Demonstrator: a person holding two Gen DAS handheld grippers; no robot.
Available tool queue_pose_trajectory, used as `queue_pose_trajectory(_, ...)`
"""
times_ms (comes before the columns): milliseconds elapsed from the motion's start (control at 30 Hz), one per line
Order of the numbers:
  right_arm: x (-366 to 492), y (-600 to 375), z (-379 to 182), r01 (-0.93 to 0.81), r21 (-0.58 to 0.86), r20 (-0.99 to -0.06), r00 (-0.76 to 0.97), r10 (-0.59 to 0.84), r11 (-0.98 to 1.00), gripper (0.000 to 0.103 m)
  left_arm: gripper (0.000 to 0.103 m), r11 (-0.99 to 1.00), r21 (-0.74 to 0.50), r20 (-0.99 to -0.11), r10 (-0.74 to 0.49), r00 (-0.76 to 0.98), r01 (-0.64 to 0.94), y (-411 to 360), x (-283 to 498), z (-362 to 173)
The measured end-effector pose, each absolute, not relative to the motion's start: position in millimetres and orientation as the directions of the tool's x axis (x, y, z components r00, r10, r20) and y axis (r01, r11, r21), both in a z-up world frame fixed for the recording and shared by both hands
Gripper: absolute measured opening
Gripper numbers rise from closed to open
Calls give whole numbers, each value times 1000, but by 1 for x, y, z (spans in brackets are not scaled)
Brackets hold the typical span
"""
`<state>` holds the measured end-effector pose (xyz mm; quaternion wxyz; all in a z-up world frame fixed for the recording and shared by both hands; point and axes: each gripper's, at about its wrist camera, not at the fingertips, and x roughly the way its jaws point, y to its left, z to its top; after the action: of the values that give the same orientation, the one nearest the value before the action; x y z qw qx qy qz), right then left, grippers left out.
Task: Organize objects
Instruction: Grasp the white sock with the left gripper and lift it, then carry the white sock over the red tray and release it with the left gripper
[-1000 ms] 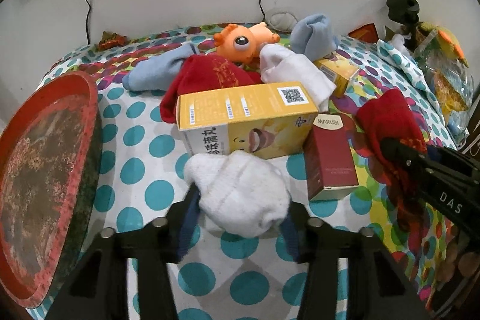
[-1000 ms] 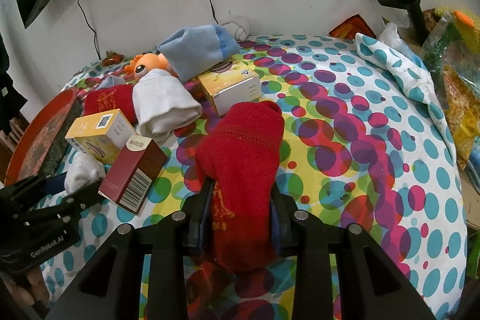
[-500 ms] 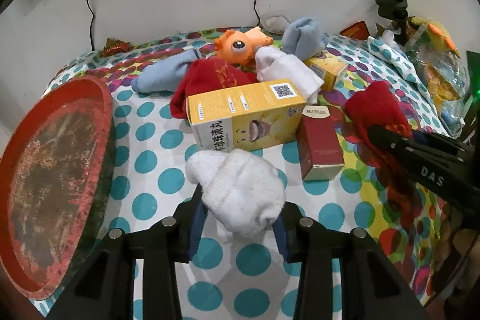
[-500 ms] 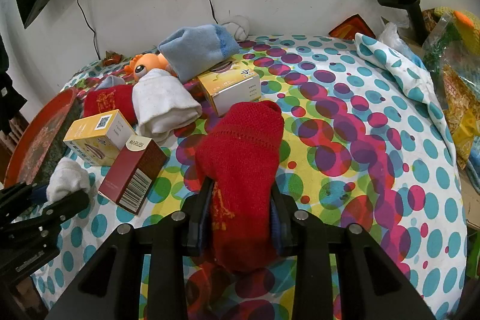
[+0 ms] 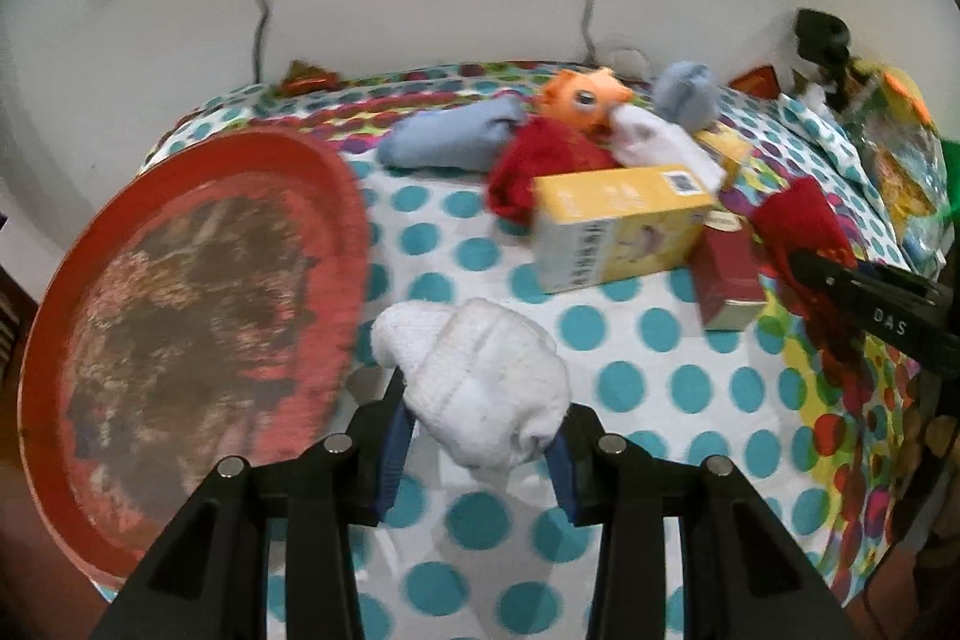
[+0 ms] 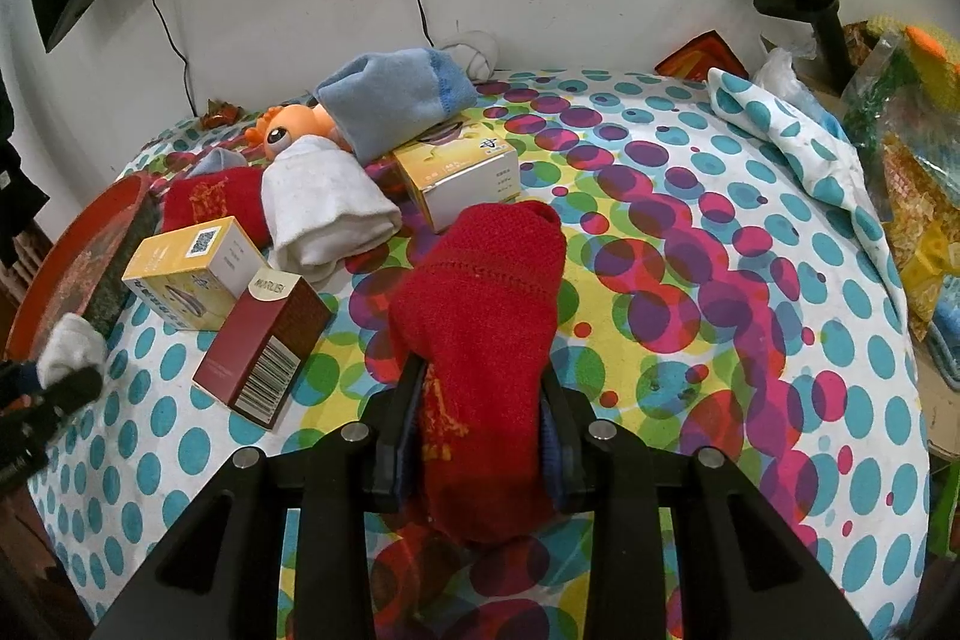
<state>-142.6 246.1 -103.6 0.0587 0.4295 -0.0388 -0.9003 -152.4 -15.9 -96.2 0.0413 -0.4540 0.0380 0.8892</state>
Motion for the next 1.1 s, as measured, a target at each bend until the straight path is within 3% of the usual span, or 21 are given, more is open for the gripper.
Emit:
queue_pose_trajectory(333, -143, 244, -104, 70, 107, -771, -624, -127, -992, 30, 40, -986, -129, -800, 165, -577, -102, -51, -145, -74)
queue_pose_trajectory(500, -144, 241, -104, 69, 91, -773, -624, -115, -993, 30, 40, -981, -146, -780, 194, -595, -128, -52, -141, -60)
queue_pose_trajectory(1100, -144, 240, -104, 68, 88, -773, -624, -111, -994, 30, 40, -998, 12, -781, -49, -622, 63, -147, -161, -62)
